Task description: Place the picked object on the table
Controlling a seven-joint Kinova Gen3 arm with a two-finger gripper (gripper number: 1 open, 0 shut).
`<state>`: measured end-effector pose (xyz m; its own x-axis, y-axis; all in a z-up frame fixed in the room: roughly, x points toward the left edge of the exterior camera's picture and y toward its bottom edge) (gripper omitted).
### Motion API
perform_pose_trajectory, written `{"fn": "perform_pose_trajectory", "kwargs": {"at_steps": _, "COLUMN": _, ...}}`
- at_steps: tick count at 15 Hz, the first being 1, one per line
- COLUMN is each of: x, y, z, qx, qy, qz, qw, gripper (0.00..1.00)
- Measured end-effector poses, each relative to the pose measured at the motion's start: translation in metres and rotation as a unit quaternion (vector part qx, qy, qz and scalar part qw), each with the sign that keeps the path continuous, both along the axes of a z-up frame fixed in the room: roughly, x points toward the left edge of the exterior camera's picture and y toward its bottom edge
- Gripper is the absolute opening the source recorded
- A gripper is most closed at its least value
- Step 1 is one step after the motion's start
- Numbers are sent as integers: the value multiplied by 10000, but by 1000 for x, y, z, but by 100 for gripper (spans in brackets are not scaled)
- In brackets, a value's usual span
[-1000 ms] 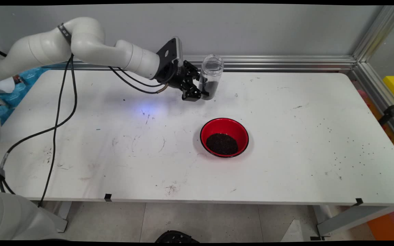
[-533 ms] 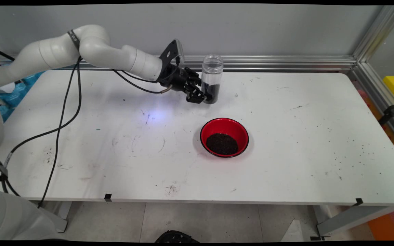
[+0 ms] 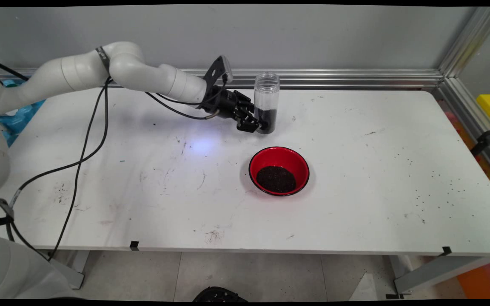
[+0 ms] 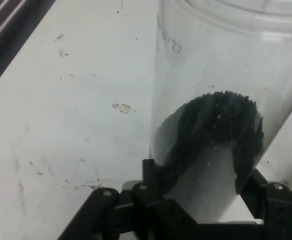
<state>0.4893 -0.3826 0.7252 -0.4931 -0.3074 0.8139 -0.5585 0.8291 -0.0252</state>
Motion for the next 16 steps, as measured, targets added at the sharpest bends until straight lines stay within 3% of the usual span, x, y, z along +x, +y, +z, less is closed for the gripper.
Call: {"fn": "perform_pose_trajectory", "kwargs": {"at_steps": 16, "x": -6, "y": -11, "z": -29, "qx": 183, "qy": 109, "qz": 59, "qw": 9998, "gripper": 0}}
